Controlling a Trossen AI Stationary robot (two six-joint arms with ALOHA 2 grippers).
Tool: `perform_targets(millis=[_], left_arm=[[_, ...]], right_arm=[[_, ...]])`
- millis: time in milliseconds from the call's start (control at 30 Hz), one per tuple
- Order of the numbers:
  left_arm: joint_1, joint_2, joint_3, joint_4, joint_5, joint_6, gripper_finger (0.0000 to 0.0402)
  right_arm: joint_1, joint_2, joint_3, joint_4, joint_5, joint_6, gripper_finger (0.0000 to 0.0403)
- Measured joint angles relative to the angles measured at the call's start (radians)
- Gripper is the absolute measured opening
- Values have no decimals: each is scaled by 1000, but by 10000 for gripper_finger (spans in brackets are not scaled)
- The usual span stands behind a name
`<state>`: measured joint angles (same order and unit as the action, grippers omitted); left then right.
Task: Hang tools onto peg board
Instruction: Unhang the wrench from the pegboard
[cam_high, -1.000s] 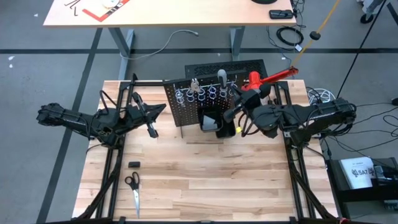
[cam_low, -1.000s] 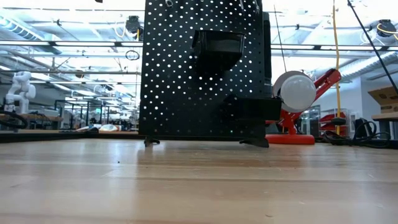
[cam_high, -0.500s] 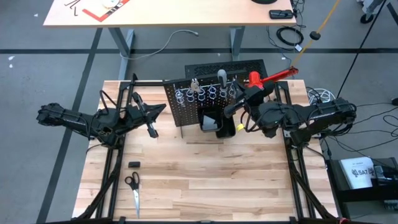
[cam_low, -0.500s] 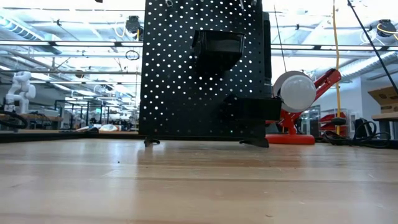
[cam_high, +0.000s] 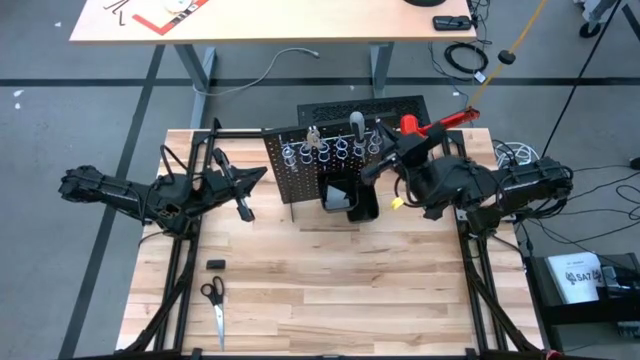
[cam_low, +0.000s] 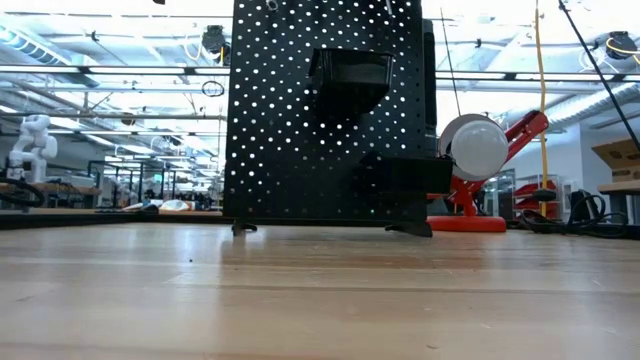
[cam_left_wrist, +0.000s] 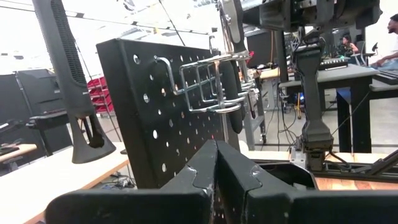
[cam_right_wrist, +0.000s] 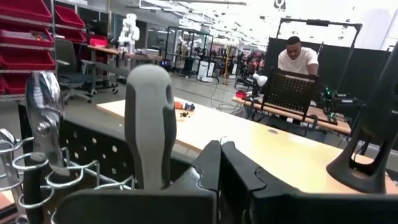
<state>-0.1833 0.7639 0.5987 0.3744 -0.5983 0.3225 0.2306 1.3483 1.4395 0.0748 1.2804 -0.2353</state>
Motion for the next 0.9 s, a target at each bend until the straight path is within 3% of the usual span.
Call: perform_targets(millis=[567,900], left_arm=[[1,0,0,-11,0,8,18],[1,0,0,-10,0,7,18]], right_arm=[[91,-2,1,539,-55,-586,0],[251,-25,1,573,-98,-706,0]])
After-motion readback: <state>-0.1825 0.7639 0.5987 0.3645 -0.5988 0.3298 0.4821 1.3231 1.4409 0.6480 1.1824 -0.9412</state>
